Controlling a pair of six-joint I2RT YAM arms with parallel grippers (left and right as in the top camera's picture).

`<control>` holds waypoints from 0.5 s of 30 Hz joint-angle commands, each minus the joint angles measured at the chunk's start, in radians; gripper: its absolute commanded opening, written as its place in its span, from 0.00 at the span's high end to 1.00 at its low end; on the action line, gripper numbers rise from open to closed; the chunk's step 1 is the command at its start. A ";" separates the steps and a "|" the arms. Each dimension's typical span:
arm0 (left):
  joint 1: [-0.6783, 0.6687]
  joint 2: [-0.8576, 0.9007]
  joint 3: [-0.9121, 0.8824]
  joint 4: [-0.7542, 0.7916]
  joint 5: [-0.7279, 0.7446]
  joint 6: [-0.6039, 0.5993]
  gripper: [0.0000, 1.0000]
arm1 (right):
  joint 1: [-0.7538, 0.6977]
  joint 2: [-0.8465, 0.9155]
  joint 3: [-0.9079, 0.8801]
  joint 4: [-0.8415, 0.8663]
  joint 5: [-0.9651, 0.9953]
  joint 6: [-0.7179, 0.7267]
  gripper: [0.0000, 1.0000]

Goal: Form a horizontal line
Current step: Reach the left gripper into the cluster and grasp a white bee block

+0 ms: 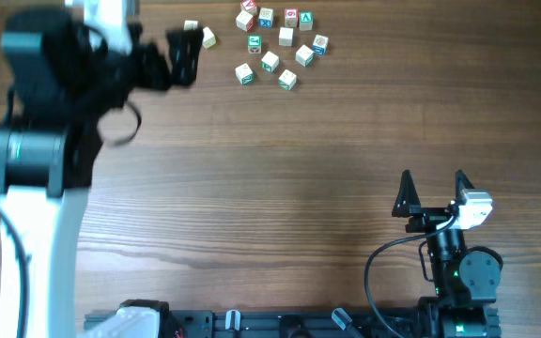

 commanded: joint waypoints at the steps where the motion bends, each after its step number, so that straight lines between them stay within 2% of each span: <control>1: -0.071 0.166 0.139 -0.017 -0.181 0.034 0.00 | -0.005 -0.006 -0.001 0.002 -0.015 -0.018 0.00; 7: -0.151 0.344 0.183 0.048 -0.288 0.068 0.00 | -0.005 -0.006 -0.001 0.002 -0.015 -0.018 0.00; 15: -0.142 0.550 0.183 0.266 -0.293 0.068 0.00 | -0.005 -0.006 -0.001 0.002 -0.015 -0.018 0.00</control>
